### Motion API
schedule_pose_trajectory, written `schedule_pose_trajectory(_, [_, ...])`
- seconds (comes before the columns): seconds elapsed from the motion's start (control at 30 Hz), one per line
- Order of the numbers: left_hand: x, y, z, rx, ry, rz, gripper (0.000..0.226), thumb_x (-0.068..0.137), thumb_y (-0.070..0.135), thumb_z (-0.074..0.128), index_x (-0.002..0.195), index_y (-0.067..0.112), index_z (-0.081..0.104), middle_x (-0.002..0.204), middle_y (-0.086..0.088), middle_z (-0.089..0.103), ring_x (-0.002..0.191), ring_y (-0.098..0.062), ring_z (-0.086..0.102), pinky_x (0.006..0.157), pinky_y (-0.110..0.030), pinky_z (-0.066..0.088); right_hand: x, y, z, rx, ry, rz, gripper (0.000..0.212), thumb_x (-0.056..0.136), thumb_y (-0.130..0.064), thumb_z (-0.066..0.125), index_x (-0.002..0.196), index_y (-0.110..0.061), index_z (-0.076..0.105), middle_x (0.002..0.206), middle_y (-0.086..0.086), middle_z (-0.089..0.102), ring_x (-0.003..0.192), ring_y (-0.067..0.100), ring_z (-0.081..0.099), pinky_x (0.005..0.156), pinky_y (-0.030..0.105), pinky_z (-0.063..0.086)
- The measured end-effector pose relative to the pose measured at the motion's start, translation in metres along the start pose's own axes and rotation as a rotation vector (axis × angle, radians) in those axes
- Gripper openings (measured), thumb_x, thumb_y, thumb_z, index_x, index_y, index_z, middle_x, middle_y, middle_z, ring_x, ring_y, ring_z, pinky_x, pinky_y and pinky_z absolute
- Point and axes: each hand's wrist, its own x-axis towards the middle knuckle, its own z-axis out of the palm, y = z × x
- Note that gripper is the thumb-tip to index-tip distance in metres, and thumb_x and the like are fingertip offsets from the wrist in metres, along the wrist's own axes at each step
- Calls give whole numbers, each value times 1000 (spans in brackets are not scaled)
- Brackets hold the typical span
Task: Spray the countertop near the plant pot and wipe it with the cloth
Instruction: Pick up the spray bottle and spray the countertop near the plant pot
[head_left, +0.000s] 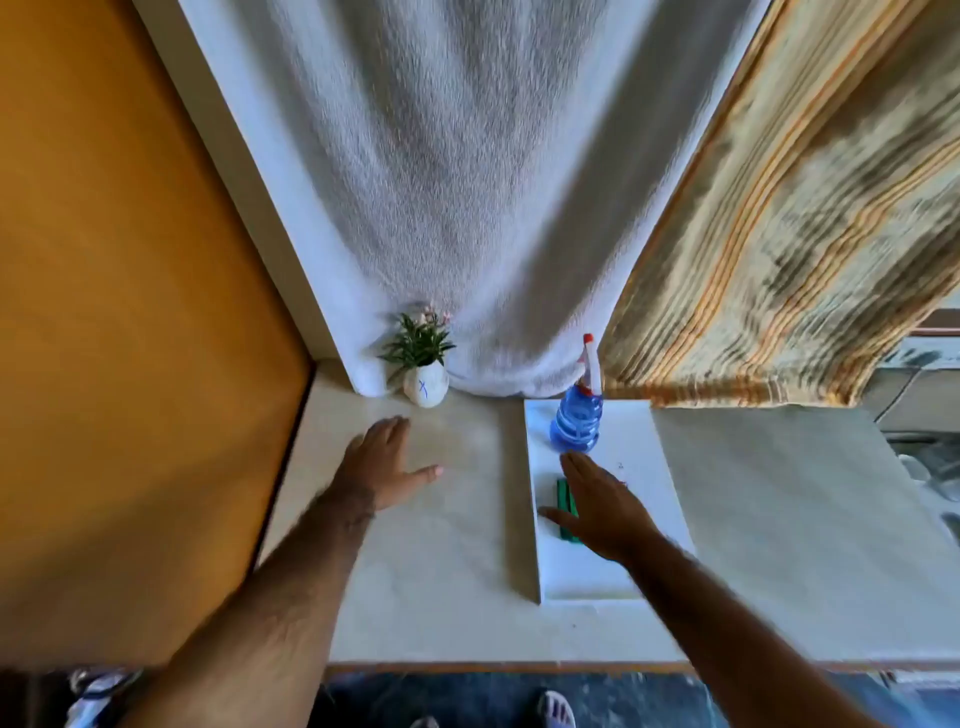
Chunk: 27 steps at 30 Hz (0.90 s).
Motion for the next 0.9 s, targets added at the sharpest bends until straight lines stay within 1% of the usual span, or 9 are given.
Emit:
schedule_pose_trajectory(0.17, [-16, -20, 70, 69, -214, -139, 102, 96, 77, 46, 169, 15, 11, 181, -2, -2, 166, -20, -1, 134, -49, 10, -15, 13, 49, -57, -138, 120, 102, 93, -75, 40, 160, -3, 14, 170, 12, 11, 156, 26, 7, 126, 43, 14])
schedule_pose_trajectory(0.37, [-30, -34, 130, 187, -172, -131, 103, 99, 77, 34, 168, 12, -6, 180, -7, -13, 166, -23, -3, 132, -57, 14, -30, 13, 90, -115, -118, 118, 104, 92, -79, 26, 161, -4, 4, 170, 12, -1, 157, 25, -2, 127, 43, 7])
schedule_pose_trajectory(0.47, [-28, -41, 137, 197, -168, -125, 128, 72, 98, -8, 167, 14, -11, 179, -6, -17, 166, -24, -6, 131, -60, 8, -23, 8, 85, 2, -10, 203, 104, 89, -80, 24, 161, -5, 12, 170, 12, 9, 157, 25, 0, 127, 42, 3])
schedule_pose_trajectory(0.53, [-26, -47, 143, 187, -157, -113, 149, 46, 98, -35, 167, 15, -11, 178, -6, -18, 166, -24, -7, 131, -60, 5, -4, 8, 69, 193, 133, 321, 105, 86, -79, 31, 160, -5, 18, 169, 14, 16, 156, 27, 5, 127, 43, 6])
schedule_pose_trajectory(0.57, [-25, -49, 147, 181, -153, -111, 152, 43, 96, -39, 167, 15, -10, 179, -7, -17, 166, -24, -7, 132, -60, 4, 9, 10, 59, 289, 201, 375, 104, 86, -76, 40, 159, -4, 20, 168, 16, 19, 156, 29, 8, 127, 45, 9])
schedule_pose_trajectory(0.67, [-24, -52, 153, 147, -131, -105, 152, 45, 97, -37, 168, 13, -6, 179, -9, -12, 166, -26, -3, 131, -61, 4, 54, 23, 20, 546, 395, 417, 103, 85, -58, 71, 157, -1, 24, 163, 22, 28, 152, 33, 21, 124, 47, 19])
schedule_pose_trajectory(0.77, [-23, -53, 156, 137, -128, -92, 150, 47, 98, -36, 167, 13, -9, 179, -10, -13, 166, -27, -5, 131, -61, 1, 95, 38, -13, 717, 492, 361, 113, 72, -60, 83, 156, -8, 28, 156, 16, 40, 145, 28, 35, 120, 42, 29])
schedule_pose_trajectory(0.83, [-23, -54, 157, 152, -127, -90, 148, 47, 97, -37, 167, 13, -11, 178, -10, -15, 166, -27, -6, 131, -60, 1, 118, 42, -27, 766, 490, 316, 110, 67, -58, 87, 151, -10, 35, 141, 14, 55, 127, 27, 55, 113, 44, 42])
schedule_pose_trajectory(0.9, [-24, -55, 156, 155, -137, -93, 146, 49, 96, -37, 167, 13, -11, 178, -10, -14, 166, -27, -6, 132, -60, 1, 136, 45, -31, 756, 447, 261, 94, 71, -49, 90, 144, -13, 43, 122, 10, 66, 97, 23, 65, 98, 45, 53])
